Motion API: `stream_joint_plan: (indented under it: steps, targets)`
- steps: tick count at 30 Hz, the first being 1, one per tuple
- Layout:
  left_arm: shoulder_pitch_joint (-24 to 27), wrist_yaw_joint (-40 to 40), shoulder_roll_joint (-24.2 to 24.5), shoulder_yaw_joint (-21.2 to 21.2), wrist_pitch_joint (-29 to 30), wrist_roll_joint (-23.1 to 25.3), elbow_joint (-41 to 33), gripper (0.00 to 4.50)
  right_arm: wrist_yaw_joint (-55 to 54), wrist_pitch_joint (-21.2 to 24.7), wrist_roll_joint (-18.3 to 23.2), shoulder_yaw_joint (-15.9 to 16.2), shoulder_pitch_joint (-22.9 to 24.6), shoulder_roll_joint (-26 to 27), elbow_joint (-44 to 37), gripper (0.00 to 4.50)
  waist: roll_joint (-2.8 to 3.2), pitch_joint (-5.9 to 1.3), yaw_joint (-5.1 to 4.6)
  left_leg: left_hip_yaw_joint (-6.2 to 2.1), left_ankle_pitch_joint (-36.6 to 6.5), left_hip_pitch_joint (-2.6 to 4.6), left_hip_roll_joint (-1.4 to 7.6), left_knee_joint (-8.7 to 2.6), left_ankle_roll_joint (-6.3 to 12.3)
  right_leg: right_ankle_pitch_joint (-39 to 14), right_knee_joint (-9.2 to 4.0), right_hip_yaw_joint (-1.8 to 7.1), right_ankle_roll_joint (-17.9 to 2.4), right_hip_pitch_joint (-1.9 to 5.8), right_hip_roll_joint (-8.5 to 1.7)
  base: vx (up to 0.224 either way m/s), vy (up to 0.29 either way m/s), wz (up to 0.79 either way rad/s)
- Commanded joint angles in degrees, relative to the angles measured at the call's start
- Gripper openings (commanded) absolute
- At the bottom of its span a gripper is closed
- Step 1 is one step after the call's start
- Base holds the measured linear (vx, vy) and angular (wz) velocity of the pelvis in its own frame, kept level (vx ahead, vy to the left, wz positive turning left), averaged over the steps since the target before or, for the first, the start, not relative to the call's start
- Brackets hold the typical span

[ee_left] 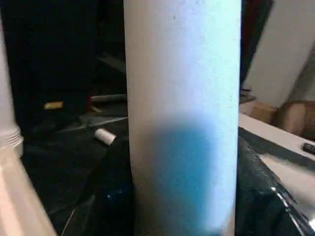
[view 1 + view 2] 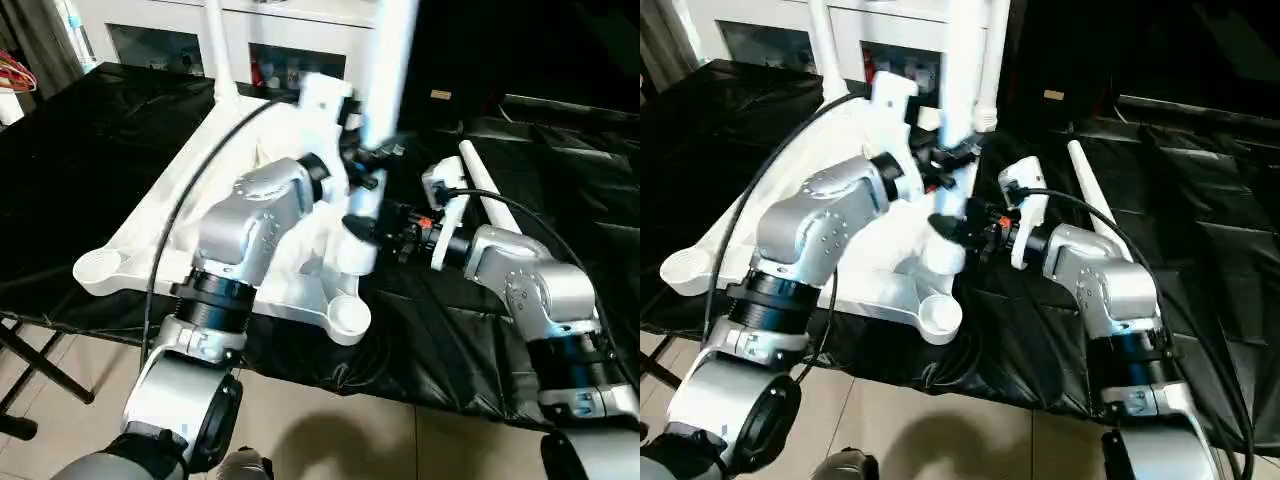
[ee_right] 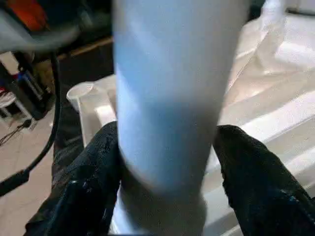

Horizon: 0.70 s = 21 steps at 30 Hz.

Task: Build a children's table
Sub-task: Pick table leg

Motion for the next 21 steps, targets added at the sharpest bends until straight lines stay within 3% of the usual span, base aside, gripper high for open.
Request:
stream_joint_plan:
  steps: [1,20,21]
  targets:
    - [0.6,-1.4,0.1,-0.9,-0.3,0.0,-1.7,1.89,0.0,0.9,-0.8,0.1,-0.8,-0.6,0.5,3.04,-0.77,-4.71,-0.19,-1.10,-6.2,1.63,1.80,-3.34,0.70,-1.5,-4.26,2.66,-11.1,2.95,-4.22,0.000,0.000,0.00]
    - [1.4,-4.3,1.0,-2.5,0.4,0.3,-2.6,1.88,3.3,-0.4,-0.2,1.3,-1.1,-1.3,-0.3,3.04,-0.62,-4.85,-0.35,-1.14,-6.2,1.64,1.79,-3.22,0.58,-0.9,-4.05,2.66,-11.3,3.07,-4.16,0.000,0.000,0.00]
    - [1.3,-4.4,1.0,-2.4,0.4,0.3,-2.4,1.88,3.4,-0.3,-0.1,1.3,-1.0,-1.3,-0.4,2.86,-0.57,-4.84,-0.39,-1.16,-6.2,1.62,1.78,-3.22,0.61,-0.8,-4.04,2.64,-11.3,3.08,-4.11,0.000,0.000,0.00]
